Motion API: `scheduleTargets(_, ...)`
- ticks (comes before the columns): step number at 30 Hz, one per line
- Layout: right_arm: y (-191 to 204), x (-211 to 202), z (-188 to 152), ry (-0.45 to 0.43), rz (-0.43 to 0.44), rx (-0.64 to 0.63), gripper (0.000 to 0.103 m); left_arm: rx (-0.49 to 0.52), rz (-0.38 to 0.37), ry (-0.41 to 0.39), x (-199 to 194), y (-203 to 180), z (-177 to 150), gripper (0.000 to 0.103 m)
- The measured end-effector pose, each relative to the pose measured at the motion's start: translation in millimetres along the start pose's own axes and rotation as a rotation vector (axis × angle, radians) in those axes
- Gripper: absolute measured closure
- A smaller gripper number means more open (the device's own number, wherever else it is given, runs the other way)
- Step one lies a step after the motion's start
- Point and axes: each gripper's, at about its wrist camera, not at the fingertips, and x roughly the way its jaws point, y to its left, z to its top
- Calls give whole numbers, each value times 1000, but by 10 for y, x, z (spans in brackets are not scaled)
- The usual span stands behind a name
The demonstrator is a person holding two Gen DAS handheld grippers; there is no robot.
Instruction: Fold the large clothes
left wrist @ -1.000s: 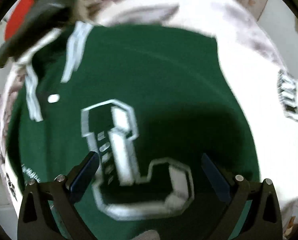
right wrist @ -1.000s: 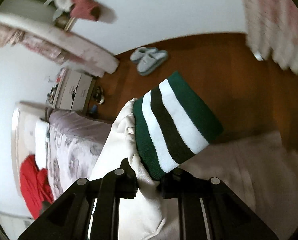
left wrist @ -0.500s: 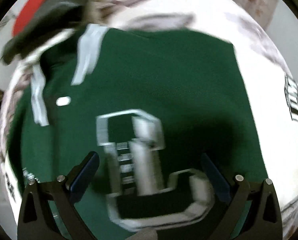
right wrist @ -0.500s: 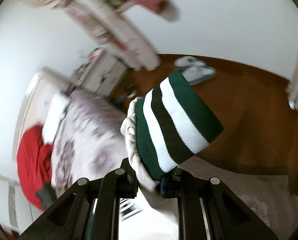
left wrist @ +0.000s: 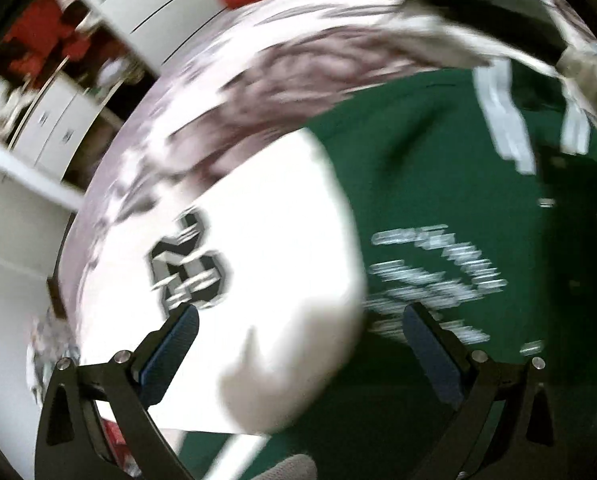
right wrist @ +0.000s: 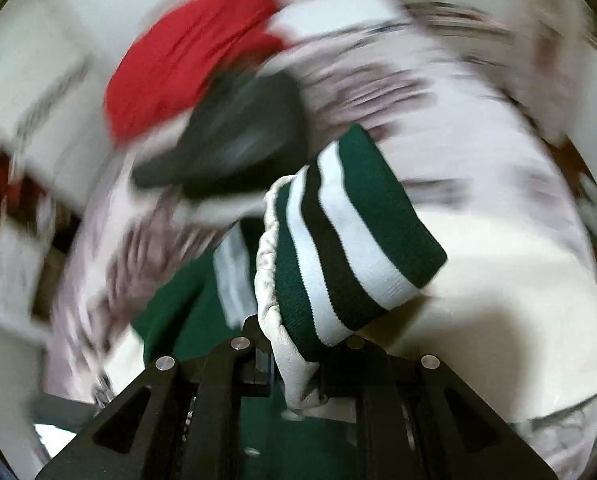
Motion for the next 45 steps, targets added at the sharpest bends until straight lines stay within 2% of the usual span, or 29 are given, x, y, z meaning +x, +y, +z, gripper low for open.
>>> scheduleTargets(2,689,516,-208,88,-11,-117,88,-14,21,19,139,277,-18,0)
scheduleTargets(5,1414,1118,-532,186,-43,-272,88,-31,27,37,234,529,-128,0)
scheduleTargets(7,1615,1414,-734,249,-80,-332,87,-48,18,52,272,662,-101,0)
scheduleTargets(8,1633,1535,-810,290,-104,-337,80,-65,8,61,302,761,-118,0)
scheduleTargets(10,1553,1579,-886,337,-78,-294,64,-105,-16,79,277,918,-151,0)
scheduleTargets(11,1515,1531,-900,358,-12,-249,49,-142,-39,95,269,1066,-212,0)
scheduleTargets(12,1432,1452,-910,390,63,-182,43,-168,-54,109,266,1177,-253,0)
scheduleTargets(14,1228,1188,-930,417,194,-35,42,-259,-98,166,264,1530,-441,0)
scheduleTargets(16,1052,867,-1003,401,251,55,39,-349,-136,241,311,1850,-674,0)
scheduleTargets(19,764,451,-1056,398,199,121,38,-556,-237,375,488,2368,-1142,0)
scheduleTargets(21,662,321,-1176,412,165,163,38,-703,-313,423,636,2653,-1443,1)
scheduleTargets(23,630,300,-1294,429,144,185,38,-862,-381,409,767,2909,-1723,6)
scheduleTargets(24,607,335,-1266,434,131,191,38,-925,-385,382,808,3012,-1831,6)
scheduleTargets(25,635,383,-1320,439,113,196,38,-968,-390,358,856,3087,-1909,7)
scheduleTargets(27,695,574,-1212,435,94,195,38,-1034,-392,329,966,3181,-2015,8)
scheduleTargets(29,784,672,-1218,421,79,190,38,-1096,-407,339,1041,3205,-2091,12)
scheduleTargets(31,869,767,-1173,414,71,201,38,-1178,-467,360,1013,3217,-2217,13)
scheduleTargets(35,924,698,-1163,420,80,232,38,-1212,-534,360,846,3117,-2396,13)
scheduleTargets(38,1051,732,-1191,438,82,220,38,-1252,-570,351,979,3081,-2452,13)
scheduleTargets(40,1107,740,-1203,441,75,201,38,-1332,-601,302,1107,3151,-2415,15)
scheduleTargets(42,1125,748,-1214,443,68,191,38,-1369,-568,220,1132,3268,-2303,36)
scheduleTargets(44,1132,752,-1223,439,58,187,38,-1336,-506,157,1160,3398,-2083,86)
scheduleTargets(45,1126,745,-1228,436,53,183,38,-1316,-491,125,1167,3459,-1981,88)
